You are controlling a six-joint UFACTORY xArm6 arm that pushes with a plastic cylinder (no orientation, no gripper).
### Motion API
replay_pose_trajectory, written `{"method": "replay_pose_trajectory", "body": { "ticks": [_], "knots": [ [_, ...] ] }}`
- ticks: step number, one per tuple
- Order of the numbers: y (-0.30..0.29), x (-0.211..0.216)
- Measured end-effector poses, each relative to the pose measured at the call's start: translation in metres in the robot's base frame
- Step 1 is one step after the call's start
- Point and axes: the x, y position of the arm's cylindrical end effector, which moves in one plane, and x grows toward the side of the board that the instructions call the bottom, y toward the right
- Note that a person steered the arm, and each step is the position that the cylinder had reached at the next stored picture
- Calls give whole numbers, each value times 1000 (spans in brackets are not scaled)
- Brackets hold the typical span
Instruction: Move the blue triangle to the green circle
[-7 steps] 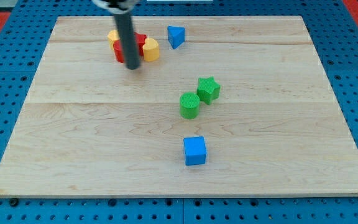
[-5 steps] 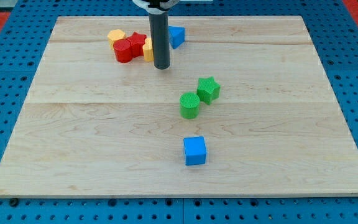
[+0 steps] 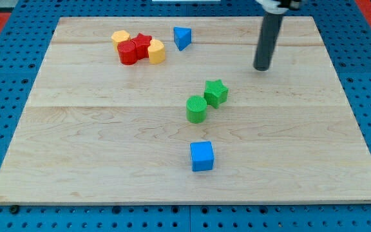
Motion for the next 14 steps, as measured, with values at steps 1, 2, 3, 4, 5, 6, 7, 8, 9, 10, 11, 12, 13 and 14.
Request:
{"method": "replay_pose_trajectory", "body": {
  "ticks": [1, 2, 3, 4, 5, 6, 7, 8, 9, 10, 11, 12, 13, 14],
  "knots": [
    [40, -26],
    [80, -56],
    [29, -123],
    [-66, -128],
    [-164, -130],
    [-195, -130],
    [-171, -107],
    [-160, -79],
    [-144, -73],
    [-144, -54],
    [-170, -43],
    [-178, -25],
    [-165, 5],
    [-154, 31]
  ]
}}
